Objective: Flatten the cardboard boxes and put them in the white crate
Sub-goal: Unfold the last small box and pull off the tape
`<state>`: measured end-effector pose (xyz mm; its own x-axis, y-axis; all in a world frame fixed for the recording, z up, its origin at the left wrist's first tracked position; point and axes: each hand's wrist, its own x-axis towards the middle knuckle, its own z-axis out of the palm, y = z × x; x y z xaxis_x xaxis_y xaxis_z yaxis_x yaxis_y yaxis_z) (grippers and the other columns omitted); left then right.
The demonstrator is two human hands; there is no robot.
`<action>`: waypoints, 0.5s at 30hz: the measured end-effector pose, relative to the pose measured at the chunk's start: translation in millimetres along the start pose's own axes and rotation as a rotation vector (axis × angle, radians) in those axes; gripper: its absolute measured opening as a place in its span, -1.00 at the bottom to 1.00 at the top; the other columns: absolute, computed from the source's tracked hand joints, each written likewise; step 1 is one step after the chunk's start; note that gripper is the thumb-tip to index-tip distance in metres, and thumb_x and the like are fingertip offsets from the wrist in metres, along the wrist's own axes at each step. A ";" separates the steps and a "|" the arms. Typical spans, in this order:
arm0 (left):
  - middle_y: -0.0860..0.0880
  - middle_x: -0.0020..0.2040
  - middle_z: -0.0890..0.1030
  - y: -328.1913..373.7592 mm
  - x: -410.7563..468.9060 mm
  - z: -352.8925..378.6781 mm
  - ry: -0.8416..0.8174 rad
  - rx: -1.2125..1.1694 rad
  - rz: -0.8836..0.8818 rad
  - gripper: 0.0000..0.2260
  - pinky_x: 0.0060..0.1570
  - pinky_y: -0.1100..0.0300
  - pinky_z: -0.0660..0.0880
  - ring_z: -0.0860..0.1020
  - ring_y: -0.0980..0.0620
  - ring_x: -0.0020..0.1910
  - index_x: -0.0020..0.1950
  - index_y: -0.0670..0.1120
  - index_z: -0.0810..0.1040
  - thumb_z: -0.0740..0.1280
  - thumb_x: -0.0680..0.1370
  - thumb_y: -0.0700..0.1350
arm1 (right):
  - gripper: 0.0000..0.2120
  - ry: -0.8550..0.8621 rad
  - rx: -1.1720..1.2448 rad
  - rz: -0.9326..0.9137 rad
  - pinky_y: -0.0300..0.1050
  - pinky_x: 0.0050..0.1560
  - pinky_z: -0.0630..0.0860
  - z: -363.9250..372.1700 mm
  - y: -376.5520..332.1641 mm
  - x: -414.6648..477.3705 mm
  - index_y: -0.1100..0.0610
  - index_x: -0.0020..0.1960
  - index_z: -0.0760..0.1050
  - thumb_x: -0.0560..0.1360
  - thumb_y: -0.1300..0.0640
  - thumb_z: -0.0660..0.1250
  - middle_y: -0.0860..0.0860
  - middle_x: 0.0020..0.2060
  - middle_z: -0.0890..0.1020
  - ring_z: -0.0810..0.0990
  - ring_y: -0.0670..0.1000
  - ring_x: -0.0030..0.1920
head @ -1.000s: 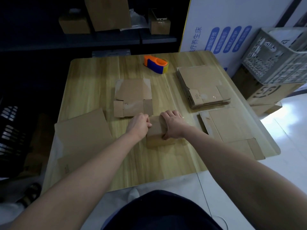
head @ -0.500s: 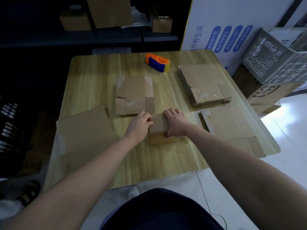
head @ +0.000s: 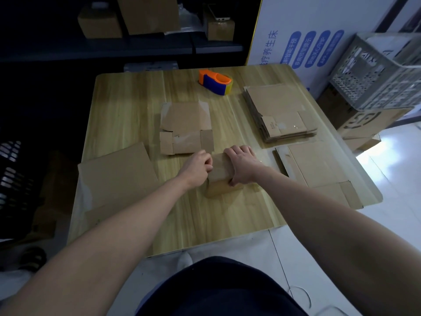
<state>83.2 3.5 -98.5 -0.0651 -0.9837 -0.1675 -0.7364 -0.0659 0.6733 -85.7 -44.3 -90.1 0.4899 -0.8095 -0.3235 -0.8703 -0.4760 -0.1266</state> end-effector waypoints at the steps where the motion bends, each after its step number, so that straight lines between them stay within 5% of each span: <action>1: -0.03 -0.12 0.42 -1.6 -1.7 -1.5 -0.038 -0.042 0.017 -0.86 -0.09 0.14 0.38 0.43 -0.02 -0.12 -0.20 -0.16 0.42 0.25 0.56 -0.25 | -0.05 -0.002 0.000 0.000 0.06 0.43 0.04 -0.3 0.0 -0.7 0.01 0.43 0.16 0.19 -0.10 0.57 0.01 0.32 0.31 0.20 0.12 0.35; 5: -0.03 0.01 0.43 -9.1 -9.8 -7.5 -0.085 -0.345 -0.001 -0.87 0.03 0.21 0.36 0.42 0.06 -0.06 -0.19 -0.13 0.41 0.30 0.54 -0.23 | -0.04 0.000 -0.002 -0.003 0.08 0.46 -0.01 -1.6 -1.2 -2.8 0.01 0.46 0.13 0.21 -0.09 0.57 0.01 0.35 0.29 0.17 0.12 0.38; 8: 0.01 -0.18 0.47 -9.2 -10.4 -8.4 -0.054 -0.456 -0.016 -0.83 -0.17 0.25 0.39 0.42 0.12 -0.26 -0.16 -0.11 0.45 0.44 0.44 -0.15 | -0.04 0.009 0.017 0.019 0.10 0.46 -0.01 -3.4 -2.7 -3.2 0.01 0.46 0.13 0.21 -0.07 0.57 0.02 0.36 0.30 0.18 0.13 0.38; 12: 0.02 -0.29 0.41 -1.8 -3.9 -10.8 -0.099 -0.372 -0.023 -0.56 -0.24 0.26 0.38 0.37 0.12 -0.32 0.15 0.10 0.44 0.51 0.36 -0.14 | -0.04 -0.004 -0.012 0.015 0.08 0.44 0.02 -5.0 -6.3 -2.4 0.03 0.45 0.15 0.20 -0.10 0.57 0.02 0.33 0.32 0.21 0.13 0.37; 15: 0.03 -0.24 0.46 2.6 1.0 -13.4 -0.099 -0.198 0.004 -0.82 -0.11 0.17 0.43 0.44 0.03 -0.17 -0.09 0.04 0.58 0.50 0.38 -0.14 | -0.02 -0.002 0.041 0.017 0.04 0.42 0.06 -2.0 -10.8 -0.8 0.03 0.45 0.16 0.18 -0.12 0.58 0.01 0.32 0.33 0.22 0.13 0.35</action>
<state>90.2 0.2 -87.3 -0.1402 -0.9635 -0.2279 -0.5903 -0.1034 0.8005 -76.6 -39.2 -86.6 0.4752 -0.8166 -0.3275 -0.8797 -0.4479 -0.1596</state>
